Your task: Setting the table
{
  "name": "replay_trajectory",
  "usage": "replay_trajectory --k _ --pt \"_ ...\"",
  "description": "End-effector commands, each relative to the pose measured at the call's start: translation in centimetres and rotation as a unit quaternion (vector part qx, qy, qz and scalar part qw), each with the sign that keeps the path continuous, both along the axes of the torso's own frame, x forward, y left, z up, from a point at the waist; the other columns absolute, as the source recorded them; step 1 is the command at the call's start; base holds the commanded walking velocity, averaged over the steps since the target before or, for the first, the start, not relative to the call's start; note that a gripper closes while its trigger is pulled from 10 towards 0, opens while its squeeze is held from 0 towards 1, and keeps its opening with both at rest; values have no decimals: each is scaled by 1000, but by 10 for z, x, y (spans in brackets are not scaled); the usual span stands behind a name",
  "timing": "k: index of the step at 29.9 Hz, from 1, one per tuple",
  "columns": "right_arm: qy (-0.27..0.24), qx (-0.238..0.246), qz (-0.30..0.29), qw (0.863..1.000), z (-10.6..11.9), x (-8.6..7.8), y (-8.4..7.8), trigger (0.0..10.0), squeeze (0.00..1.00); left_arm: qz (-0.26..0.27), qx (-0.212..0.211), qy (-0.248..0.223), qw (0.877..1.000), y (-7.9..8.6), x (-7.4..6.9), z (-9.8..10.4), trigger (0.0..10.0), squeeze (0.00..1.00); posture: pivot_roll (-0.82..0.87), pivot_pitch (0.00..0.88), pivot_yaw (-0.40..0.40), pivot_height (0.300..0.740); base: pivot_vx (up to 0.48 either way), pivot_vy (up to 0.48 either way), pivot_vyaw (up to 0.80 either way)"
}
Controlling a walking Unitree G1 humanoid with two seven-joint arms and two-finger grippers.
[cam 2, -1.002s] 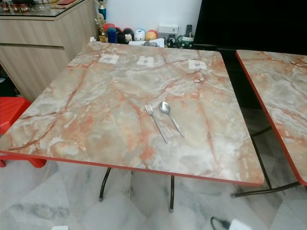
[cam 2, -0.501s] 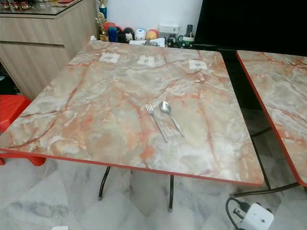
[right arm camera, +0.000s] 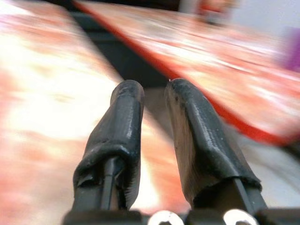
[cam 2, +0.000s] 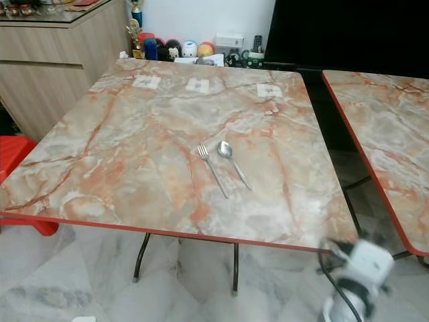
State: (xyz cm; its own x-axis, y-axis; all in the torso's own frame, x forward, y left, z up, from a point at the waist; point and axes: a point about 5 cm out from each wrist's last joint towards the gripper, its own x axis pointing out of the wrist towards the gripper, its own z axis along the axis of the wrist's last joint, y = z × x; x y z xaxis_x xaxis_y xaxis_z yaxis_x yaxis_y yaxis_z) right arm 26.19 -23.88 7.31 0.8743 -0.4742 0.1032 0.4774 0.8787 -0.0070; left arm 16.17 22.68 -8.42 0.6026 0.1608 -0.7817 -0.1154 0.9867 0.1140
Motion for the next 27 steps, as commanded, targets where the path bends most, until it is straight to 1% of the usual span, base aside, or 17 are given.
replay_trajectory --k 1,2,3,4,6,7,10,13,14,18,24,27 --pt "5 21 65 998 0 8 15 10000 0 5 -1 12 1000 1 -6 -3 10000 0 -1 72 -43 740 0 0 0" --pt "5 21 65 998 0 8 15 10000 0 5 -1 12 1000 1 -6 -3 10000 0 -1 72 -43 740 0 0 0" --pt "6 36 121 992 2 21 28 10000 0 6 -1 12 1000 1 -6 -3 10000 0 2 76 -39 740 0 0 0" --pt "12 42 141 989 2 27 32 10000 0 7 -1 12 1000 1 -6 -3 10000 0 4 77 -39 740 0 0 0" --pt "19 42 156 987 5 35 34 10000 0 9 -1 12 1000 1 -6 -3 10000 0 6 79 -38 740 0 0 0" --pt "19 42 156 987 5 35 34 10000 0 9 -1 12 1000 1 -6 -3 10000 0 6 79 -38 740 0 0 0" --pt "23 33 179 983 10 43 38 10000 0 11 0 12 1000 3 -7 -3 10000 0 2 83 -33 740 0 0 0" --pt "18 23 207 978 16 50 45 10000 0 12 2 13 1000 4 -7 -3 10000 0 3 86 -29 740 0 0 742" --pt "18 23 207 978 16 50 45 10000 0 12 2 13 1000 4 -7 -3 10000 0 3 86 -29 740 0 0 800" --pt "18 39 233 972 16 54 53 10000 0 12 3 13 1000 5 -7 -2 10000 0 5 88 -26 740 0 0 800" --pt "17 51 236 970 14 54 58 10000 0 13 5 14 1000 7 -8 -2 10000 0 11 92 -22 740 0 0 800" --pt "20 60 233 970 12 54 59 10000 0 12 5 14 1000 7 -8 -2 10000 0 11 93 -22 740 0 0 154"
